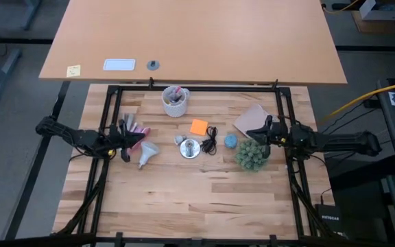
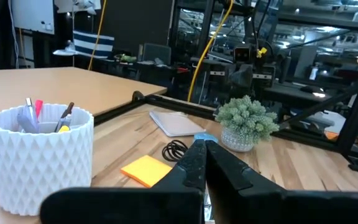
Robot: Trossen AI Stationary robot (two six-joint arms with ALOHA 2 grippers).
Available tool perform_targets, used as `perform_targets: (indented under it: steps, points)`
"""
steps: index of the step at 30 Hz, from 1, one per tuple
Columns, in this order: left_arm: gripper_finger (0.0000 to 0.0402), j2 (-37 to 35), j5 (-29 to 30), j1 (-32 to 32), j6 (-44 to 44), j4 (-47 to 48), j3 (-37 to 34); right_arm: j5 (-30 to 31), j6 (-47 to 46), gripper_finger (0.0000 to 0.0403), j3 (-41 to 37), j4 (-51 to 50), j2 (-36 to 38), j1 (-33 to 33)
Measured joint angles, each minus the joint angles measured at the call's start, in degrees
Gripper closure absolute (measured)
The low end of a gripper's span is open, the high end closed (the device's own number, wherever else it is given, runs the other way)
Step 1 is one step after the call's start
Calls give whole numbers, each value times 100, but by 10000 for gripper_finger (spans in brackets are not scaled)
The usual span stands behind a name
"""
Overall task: Screw lightbulb
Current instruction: Return to Home Position
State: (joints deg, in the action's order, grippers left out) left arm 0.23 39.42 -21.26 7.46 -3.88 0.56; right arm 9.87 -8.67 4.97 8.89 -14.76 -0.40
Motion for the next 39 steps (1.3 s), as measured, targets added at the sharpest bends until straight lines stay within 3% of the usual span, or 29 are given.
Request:
perform_targets:
  steps: [16,39]
  points:
    - [402,0,0,380,0,0,-2,-2,-1,384,7,-768,1480,0]
    - [402,11,0,378,0,0,-2,5,-2,384,11,-1387,1440,0]
